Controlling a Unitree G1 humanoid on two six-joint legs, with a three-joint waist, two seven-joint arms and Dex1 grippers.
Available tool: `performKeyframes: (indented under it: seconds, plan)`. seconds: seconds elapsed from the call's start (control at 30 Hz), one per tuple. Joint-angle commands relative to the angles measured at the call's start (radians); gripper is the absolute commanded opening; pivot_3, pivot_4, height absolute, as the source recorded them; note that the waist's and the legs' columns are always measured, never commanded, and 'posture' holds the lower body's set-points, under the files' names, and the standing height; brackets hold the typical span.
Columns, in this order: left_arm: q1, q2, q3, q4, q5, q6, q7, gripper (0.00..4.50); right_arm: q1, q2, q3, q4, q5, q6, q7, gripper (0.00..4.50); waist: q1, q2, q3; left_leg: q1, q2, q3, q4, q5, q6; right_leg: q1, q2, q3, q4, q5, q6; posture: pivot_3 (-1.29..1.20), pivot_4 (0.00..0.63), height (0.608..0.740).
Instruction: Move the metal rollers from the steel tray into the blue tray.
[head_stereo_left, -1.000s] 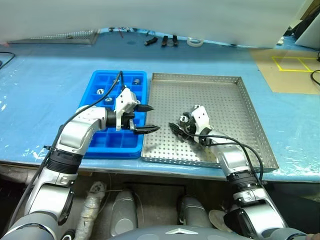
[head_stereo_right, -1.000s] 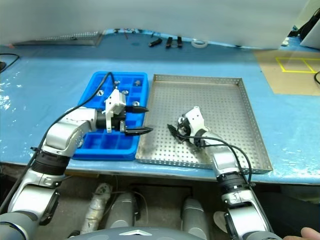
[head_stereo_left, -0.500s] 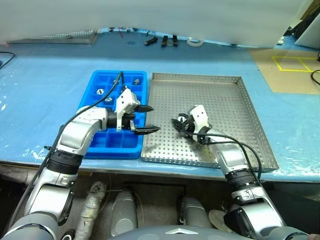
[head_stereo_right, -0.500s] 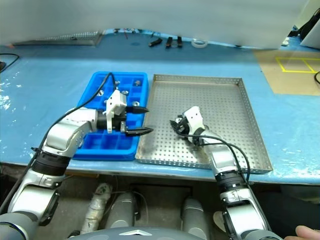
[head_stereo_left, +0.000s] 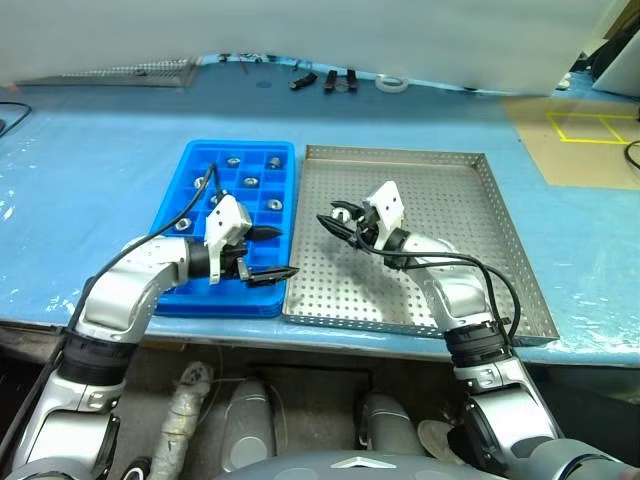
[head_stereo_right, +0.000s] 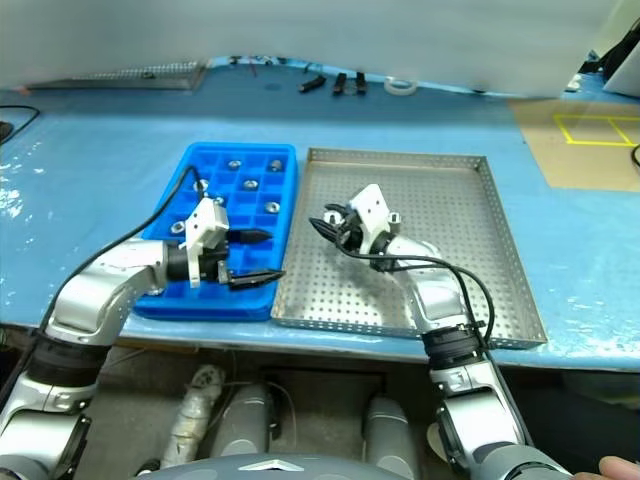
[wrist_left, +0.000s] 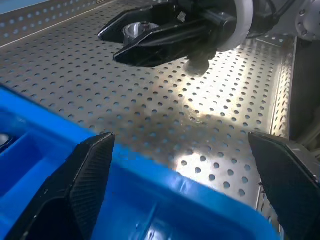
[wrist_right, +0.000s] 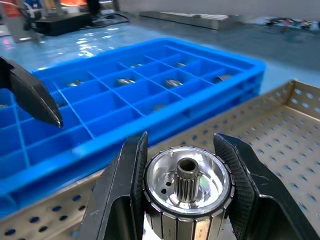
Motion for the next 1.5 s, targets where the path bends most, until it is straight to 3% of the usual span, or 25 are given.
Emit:
performKeyframes:
  seconds: [0.03,0.4,0.87,1.17,1.5]
  plan:
    - [0.066,0.031,0.090,-0.096,-0.034,0.021,0.054,4.50,-0.084,0.036,0.015,0.023,0.038,-0.022,0.053,1.69,0.008,0.000,0.000,0.000,0.000,0.000,-0.001,0.000,0.000,0.000,0.000,0.000,0.000,0.000,0.000,0.22,0.150,0.740]
    - [0.369,0.007,0.268,-0.297,-0.063,0.019,0.237,4.50,-0.268,0.181,0.077,0.340,-0.001,-0.149,0.183,1.69,0.094,0.001,0.001,-0.004,0.000,-0.004,-0.005,0.001,-0.001,-0.003,-0.001,-0.004,-0.002,-0.001,-0.002,0.46,0.150,0.740]
    - [0.442,0.008,0.279,-0.375,-0.112,0.032,0.332,4.50,-0.421,0.263,0.054,0.702,-0.118,-0.358,0.074,1.69,0.170,0.001,0.001,-0.017,0.000,-0.008,-0.003,0.002,-0.004,-0.015,0.000,-0.005,0.002,-0.001,-0.001,0.50,0.150,0.740]
    - [0.397,0.018,0.251,-0.352,-0.118,0.038,0.326,4.50,-0.470,0.258,-0.004,0.791,-0.125,-0.397,-0.015,4.48,0.167,0.001,0.001,-0.017,0.000,-0.008,0.001,0.002,-0.004,-0.015,0.001,-0.005,0.004,-0.001,-0.001,0.47,0.150,0.740]
    - [0.350,0.025,0.222,-0.324,-0.119,0.038,0.300,4.50,-0.414,0.224,-0.023,0.594,-0.101,-0.337,0.009,4.48,0.166,0.001,0.001,-0.018,0.000,-0.009,0.004,0.002,-0.004,-0.015,0.001,-0.005,0.006,-0.001,-0.001,0.42,0.150,0.740]
